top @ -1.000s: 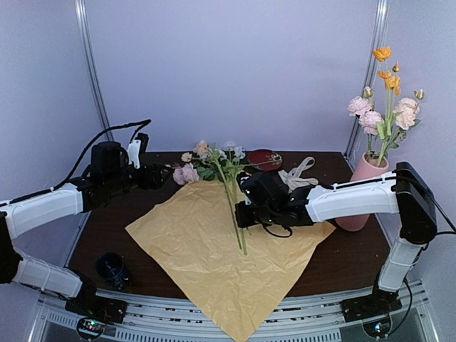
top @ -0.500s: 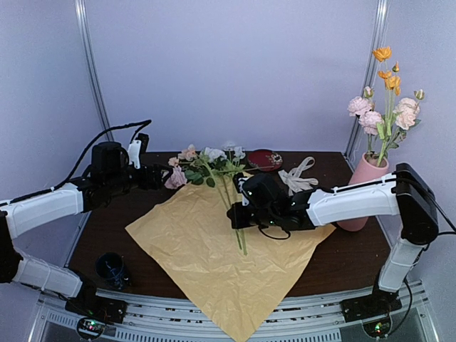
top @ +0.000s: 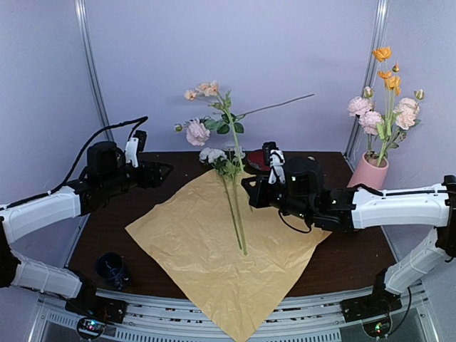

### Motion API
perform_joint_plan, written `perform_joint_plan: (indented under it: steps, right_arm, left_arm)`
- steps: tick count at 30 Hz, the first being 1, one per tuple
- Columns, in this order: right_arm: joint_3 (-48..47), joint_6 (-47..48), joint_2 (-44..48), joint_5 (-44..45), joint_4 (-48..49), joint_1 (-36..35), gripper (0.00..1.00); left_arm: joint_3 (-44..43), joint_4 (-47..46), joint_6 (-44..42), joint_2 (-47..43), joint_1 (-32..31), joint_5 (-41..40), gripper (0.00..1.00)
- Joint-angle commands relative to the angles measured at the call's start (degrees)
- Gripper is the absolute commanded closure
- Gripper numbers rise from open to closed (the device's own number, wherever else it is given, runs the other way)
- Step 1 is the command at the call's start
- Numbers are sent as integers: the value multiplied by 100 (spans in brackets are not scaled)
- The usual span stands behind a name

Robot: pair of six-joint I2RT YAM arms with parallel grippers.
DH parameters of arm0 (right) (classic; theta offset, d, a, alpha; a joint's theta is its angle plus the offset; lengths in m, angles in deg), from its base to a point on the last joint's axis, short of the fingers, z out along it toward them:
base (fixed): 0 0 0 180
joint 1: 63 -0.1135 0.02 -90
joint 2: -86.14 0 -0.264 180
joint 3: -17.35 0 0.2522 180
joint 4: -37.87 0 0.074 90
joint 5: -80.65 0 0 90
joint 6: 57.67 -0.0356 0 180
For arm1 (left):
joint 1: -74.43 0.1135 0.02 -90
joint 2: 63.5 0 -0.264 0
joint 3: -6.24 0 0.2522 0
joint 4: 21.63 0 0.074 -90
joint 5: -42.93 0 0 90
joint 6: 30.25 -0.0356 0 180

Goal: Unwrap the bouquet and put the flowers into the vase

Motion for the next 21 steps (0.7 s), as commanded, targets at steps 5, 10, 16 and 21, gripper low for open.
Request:
perform_joint_plan:
  steps: [5, 10, 16, 21]
  right_arm:
    - [123, 41, 277, 203, 586, -214, 100]
    - [71, 35, 247, 120, 720, -374, 100]
    - [307, -267, 196, -75, 1006, -456, 100]
    - [608, -459, 203, -223, 1196, -560, 100]
  left_arm:
    - [366, -1319, 194, -202, -379, 983, 9]
    - [188, -1365, 512, -100, -628, 938, 7]
    - [258, -1875, 1438, 227, -787, 665, 6]
    - [338, -2691, 2378, 817, -951, 537, 5]
